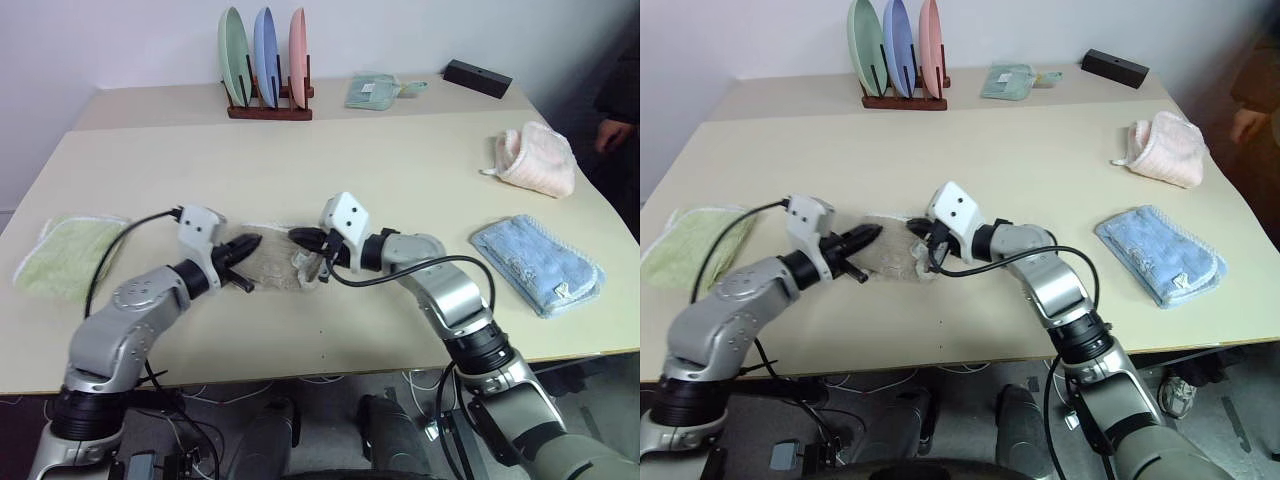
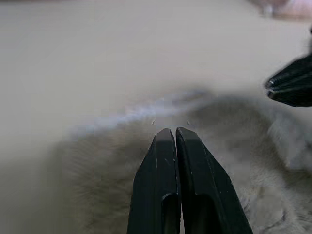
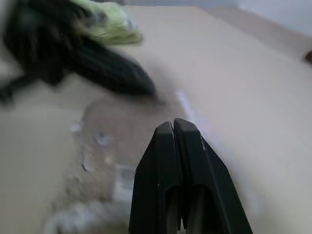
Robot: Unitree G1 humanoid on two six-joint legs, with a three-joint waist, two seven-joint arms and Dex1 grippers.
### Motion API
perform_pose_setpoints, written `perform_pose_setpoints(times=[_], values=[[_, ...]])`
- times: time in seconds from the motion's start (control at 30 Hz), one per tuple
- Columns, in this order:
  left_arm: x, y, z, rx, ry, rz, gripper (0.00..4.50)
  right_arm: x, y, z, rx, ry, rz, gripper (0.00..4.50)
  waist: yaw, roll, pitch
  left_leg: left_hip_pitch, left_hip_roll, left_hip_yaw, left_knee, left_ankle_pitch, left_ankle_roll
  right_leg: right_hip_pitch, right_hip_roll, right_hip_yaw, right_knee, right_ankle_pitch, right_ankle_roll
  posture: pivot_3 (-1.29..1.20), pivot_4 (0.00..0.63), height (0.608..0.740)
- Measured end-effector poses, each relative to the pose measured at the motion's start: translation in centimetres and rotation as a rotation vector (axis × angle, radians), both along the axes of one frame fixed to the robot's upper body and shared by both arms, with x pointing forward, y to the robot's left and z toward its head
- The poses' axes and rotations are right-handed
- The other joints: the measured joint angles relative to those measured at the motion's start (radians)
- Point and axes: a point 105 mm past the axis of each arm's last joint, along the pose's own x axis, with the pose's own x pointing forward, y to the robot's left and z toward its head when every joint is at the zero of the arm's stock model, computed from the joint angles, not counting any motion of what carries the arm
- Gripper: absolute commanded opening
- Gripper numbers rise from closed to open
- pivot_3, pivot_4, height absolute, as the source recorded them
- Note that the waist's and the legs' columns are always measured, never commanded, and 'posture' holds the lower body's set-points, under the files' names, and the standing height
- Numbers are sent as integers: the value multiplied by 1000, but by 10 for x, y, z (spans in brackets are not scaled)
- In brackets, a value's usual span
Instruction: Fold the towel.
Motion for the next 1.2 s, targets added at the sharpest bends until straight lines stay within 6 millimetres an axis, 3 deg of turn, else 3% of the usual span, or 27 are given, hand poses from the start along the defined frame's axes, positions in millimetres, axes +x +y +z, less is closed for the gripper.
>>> perform_pose_setpoints(times=[0.1,0.17,0.33,0.43,0.6,0.67,0.7,0.8,1.0,1.17,1.2], values=[[4,0,-28,78,37,-1,87,7,-3,-36,-59,106,-51,0,-5,0,0,0,0,0,-1,0,0,-1,0,0,0,0,0,0,150,740],[5,-1,-30,81,24,0,87,7,-7,-52,-89,140,-67,0,-6,0,0,0,0,0,-1,0,0,-1,0,0,1,0,0,0,150,740],[9,-4,-37,57,-8,10,87,7,-9,-58,-128,70,-69,0,-5,1,-2,1,0,0,0,0,0,0,0,0,2,1,1,0,150,740],[4,1,-35,19,-38,29,0,7,-17,-47,-48,132,-97,747,-6,1,-2,0,1,-2,0,0,0,0,0,0,2,1,1,0,150,740],[-22,36,-15,2,-93,79,0,3,-49,-7,103,253,-156,3200,-11,1,-1,0,5,-3,-1,0,0,-2,1,0,2,1,1,0,150,740],[-37,49,-7,47,-108,67,0,2,-62,-3,138,326,-207,4177,-10,2,-1,0,6,-2,-1,-1,0,-2,1,0,2,1,0,0,150,740],[-43,52,-6,63,-108,55,0,0,-65,-4,154,367,-229,4446,-8,2,-2,0,6,-2,-1,-1,0,-2,1,0,1,1,0,0,150,740],[-55,56,-5,92,-107,37,0,-3,-65,-15,197,517,-272,4446,-5,2,-1,0,6,0,-1,-1,0,-2,1,0,0,1,0,0,150,740],[-62,56,3,95,-131,27,0,-7,-45,-36,236,705,-290,4446,-7,2,-1,0,5,1,-1,-1,0,-2,1,0,0,1,0,0,150,740],[-65,51,6,99,-141,5,0,-2,-23,-41,246,762,-273,4446,-11,2,-1,0,6,1,-1,-1,0,-2,2,0,0,2,-1,0,150,740],[-66,50,7,100,-145,0,0,-1,-17,-41,249,769,-264,4221,-11,2,-1,0,6,1,-1,-1,0,-2,2,0,0,2,-1,0,150,740]])
